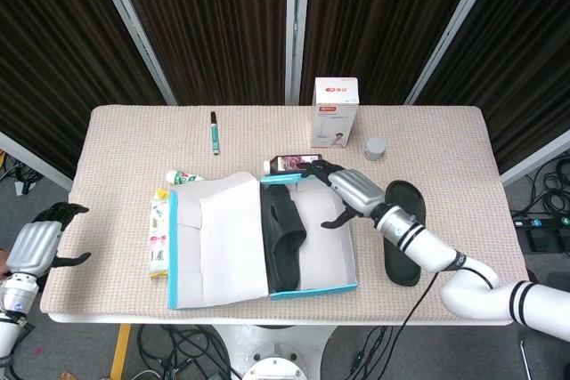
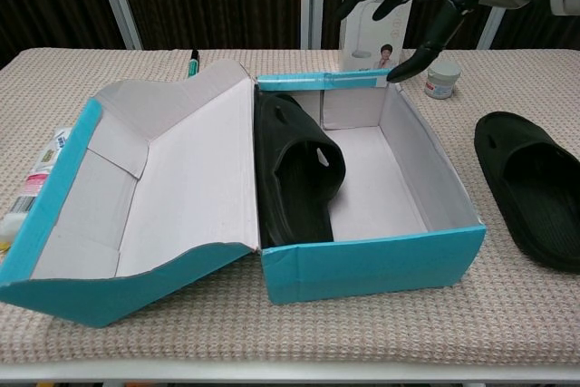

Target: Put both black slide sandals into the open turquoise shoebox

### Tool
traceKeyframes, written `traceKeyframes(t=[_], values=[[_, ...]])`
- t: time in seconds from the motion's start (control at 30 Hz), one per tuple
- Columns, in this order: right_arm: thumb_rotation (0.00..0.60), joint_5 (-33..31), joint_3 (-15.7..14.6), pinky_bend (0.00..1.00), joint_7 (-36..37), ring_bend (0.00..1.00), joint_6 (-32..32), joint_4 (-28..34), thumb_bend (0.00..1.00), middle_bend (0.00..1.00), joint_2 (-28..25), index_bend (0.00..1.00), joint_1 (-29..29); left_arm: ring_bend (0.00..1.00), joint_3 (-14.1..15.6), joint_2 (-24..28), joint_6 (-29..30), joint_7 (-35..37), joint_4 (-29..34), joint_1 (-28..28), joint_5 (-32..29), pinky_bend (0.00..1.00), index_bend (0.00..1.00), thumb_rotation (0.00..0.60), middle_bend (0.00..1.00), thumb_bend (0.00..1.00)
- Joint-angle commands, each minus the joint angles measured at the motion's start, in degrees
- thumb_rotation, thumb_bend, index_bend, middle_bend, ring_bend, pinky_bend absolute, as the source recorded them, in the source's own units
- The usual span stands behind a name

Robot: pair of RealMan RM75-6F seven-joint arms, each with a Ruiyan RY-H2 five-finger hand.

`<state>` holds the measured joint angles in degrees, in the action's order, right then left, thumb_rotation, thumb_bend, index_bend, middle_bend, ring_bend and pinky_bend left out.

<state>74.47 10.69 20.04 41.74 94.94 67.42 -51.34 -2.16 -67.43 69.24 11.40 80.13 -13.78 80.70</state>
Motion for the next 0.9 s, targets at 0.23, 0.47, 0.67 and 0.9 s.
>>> traceKeyframes(t=[0.23, 0.47, 0.67, 0.9], values=[[0.600, -18.16, -3.49, 0.15, -23.89, 0.00, 7.62, 8.55, 0.01, 0.16, -8.69, 0.05, 5.22, 0.12, -0.75, -0.33, 1.58, -0.75, -0.39, -0.30, 0.66, 0.20, 0.22, 0.600, 0.19, 0.14], [0.600, -26.25, -7.16, 0.15, -32.30, 0.00, 5.53, 6.86, 0.02, 0.16, -11.13, 0.05, 5.30, 0.12, -1.31, -1.23, 2.65, -2.05, -0.91, -0.49, 0.70, 0.20, 0.22, 0.600, 0.19, 0.14], [0.600, -32.65, -9.04, 0.15, -35.61, 0.00, 3.14, 4.57, 0.02, 0.14, -10.33, 0.05, 4.59, 0.12, -1.87, -2.24, 3.99, -2.29, -2.00, -0.41, 0.73, 0.20, 0.22, 0.600, 0.19, 0.14], [0.600, -39.12, -11.55, 0.15, -41.96, 0.00, 2.21, 1.22, 0.02, 0.13, -6.95, 0.05, 2.21, 0.12, -1.54, -2.18, 3.38, -3.16, -2.05, -0.73, 0.93, 0.20, 0.22, 0.600, 0.19, 0.14]])
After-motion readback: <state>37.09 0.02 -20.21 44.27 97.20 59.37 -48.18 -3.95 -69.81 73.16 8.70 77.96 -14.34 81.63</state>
